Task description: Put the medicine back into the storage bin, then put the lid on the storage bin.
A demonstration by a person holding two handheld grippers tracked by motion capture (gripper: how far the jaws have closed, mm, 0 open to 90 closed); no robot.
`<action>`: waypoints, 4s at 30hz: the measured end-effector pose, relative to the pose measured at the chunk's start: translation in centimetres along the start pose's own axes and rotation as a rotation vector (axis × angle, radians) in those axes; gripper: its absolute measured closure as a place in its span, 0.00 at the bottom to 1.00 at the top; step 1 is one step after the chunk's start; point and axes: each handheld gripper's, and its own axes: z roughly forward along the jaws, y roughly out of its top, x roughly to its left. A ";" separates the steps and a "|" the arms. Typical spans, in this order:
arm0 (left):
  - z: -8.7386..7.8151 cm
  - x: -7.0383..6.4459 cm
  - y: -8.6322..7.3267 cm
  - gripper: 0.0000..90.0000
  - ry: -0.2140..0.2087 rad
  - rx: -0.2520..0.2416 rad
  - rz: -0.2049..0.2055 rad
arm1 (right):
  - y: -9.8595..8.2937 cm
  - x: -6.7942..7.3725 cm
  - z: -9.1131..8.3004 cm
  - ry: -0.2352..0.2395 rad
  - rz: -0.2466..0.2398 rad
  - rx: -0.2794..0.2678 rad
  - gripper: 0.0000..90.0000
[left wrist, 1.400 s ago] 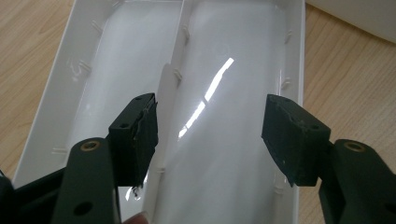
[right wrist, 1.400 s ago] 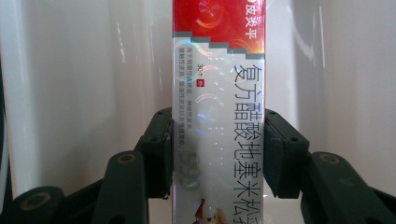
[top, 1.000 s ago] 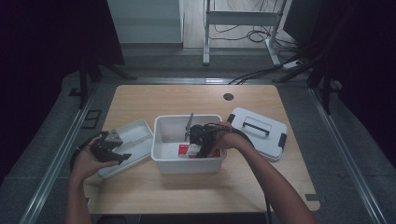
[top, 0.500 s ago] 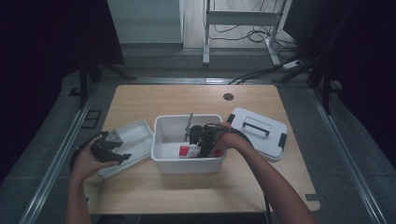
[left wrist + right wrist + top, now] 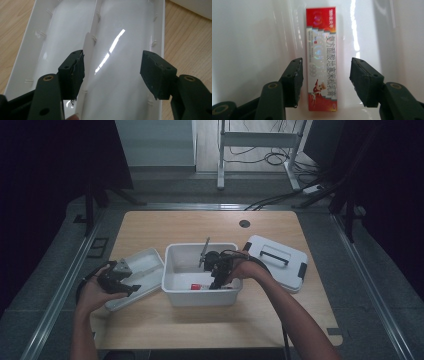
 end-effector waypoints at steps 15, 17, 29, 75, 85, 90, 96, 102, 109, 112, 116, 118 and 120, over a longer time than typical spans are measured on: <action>0.0 0.1 0.0 0.40 0.012 -0.016 -0.010 | -2.0 0.7 -5.7 -0.126 0.120 -0.314 0.45; -0.1 0.1 0.0 0.40 0.019 -0.018 -0.012 | -2.7 0.8 -6.5 -0.148 0.135 -0.358 0.43; -0.2 0.4 0.7 0.40 0.021 -0.009 -0.006 | -6.7 1.5 -8.8 -0.226 0.188 -0.461 0.41; 3.8 4.6 3.3 0.75 -0.126 0.318 0.090 | -17.6 4.2 -8.0 -0.324 0.334 -0.588 0.41; 4.7 5.5 3.7 0.97 -0.224 0.366 0.084 | -18.5 4.3 -7.5 -0.331 0.359 -0.588 0.41; 4.7 5.6 3.9 0.99 -0.233 0.381 0.098 | -18.9 4.4 -7.5 -0.338 0.366 -0.593 0.41; 3.9 5.7 4.0 1.00 -0.206 0.379 0.118 | -19.4 4.3 -7.6 -0.345 0.378 -0.601 0.42; 0.9 6.4 4.3 1.00 -0.181 0.335 0.106 | -19.6 4.3 -7.8 -0.354 0.377 -0.604 0.42; -4.4 7.5 5.4 1.00 -0.126 0.268 0.118 | -19.9 4.2 -7.6 -0.357 0.388 -0.606 0.43; -6.5 7.8 6.4 1.00 -0.112 0.234 0.124 | -20.0 4.0 -7.6 -0.361 0.389 -0.608 0.43; -8.8 7.6 8.2 1.00 -0.100 0.198 0.146 | -20.1 3.9 -7.7 -0.362 0.399 -0.606 0.43; -9.7 7.4 9.2 1.00 -0.100 0.190 0.172 | -20.1 3.8 -7.7 -0.363 0.404 -0.605 0.43; -10.2 7.1 10.1 1.00 -0.104 0.181 0.186 | -20.2 3.7 -7.7 -0.363 0.408 -0.600 0.43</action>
